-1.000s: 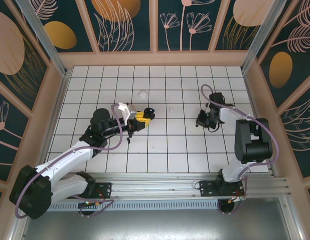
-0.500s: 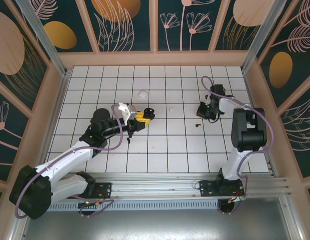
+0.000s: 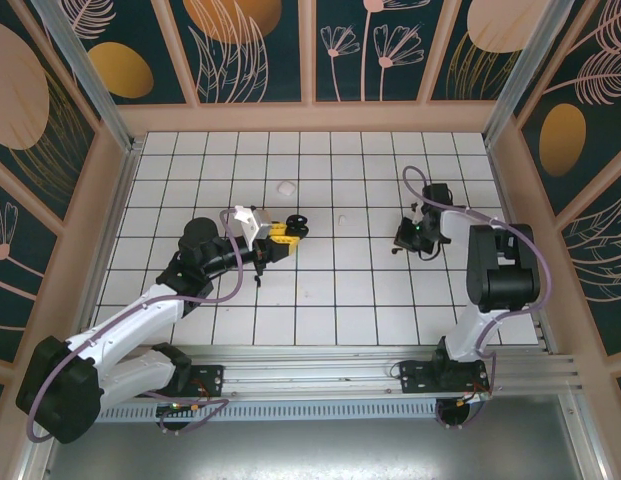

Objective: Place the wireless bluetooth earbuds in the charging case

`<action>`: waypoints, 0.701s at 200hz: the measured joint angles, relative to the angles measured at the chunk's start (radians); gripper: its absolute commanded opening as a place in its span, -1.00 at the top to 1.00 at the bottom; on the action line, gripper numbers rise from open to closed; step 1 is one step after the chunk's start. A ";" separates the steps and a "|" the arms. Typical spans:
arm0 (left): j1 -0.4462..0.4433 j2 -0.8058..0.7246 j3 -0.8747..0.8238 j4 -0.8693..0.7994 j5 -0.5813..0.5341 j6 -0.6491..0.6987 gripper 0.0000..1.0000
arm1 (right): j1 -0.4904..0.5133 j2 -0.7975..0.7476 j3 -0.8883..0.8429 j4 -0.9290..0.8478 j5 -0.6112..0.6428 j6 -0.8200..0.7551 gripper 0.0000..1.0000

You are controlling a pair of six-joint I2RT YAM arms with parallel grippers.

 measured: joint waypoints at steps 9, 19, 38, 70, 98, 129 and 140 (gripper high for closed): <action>0.000 0.000 0.000 -0.001 0.000 0.000 1.00 | 0.000 -0.017 -0.019 -0.001 0.000 0.000 1.00; 0.000 -0.002 0.000 -0.003 0.000 0.000 1.00 | 0.000 -0.032 -0.035 -0.006 0.002 0.001 1.00; 0.000 -0.012 -0.002 -0.003 0.000 0.000 1.00 | 0.000 -0.052 -0.055 -0.014 0.003 0.004 1.00; 0.000 -0.033 -0.005 -0.003 0.000 -0.001 1.00 | 0.000 -0.082 -0.084 -0.036 0.003 0.011 1.00; 0.000 -0.043 -0.010 -0.003 -0.001 -0.004 1.00 | 0.004 -0.108 -0.108 -0.051 -0.001 0.026 1.00; 0.000 -0.053 -0.010 -0.006 -0.003 -0.004 1.00 | 0.009 -0.144 -0.111 -0.068 0.004 0.037 1.00; 0.000 -0.056 -0.010 -0.008 -0.003 -0.004 1.00 | 0.006 -0.171 -0.111 -0.074 0.006 0.038 1.00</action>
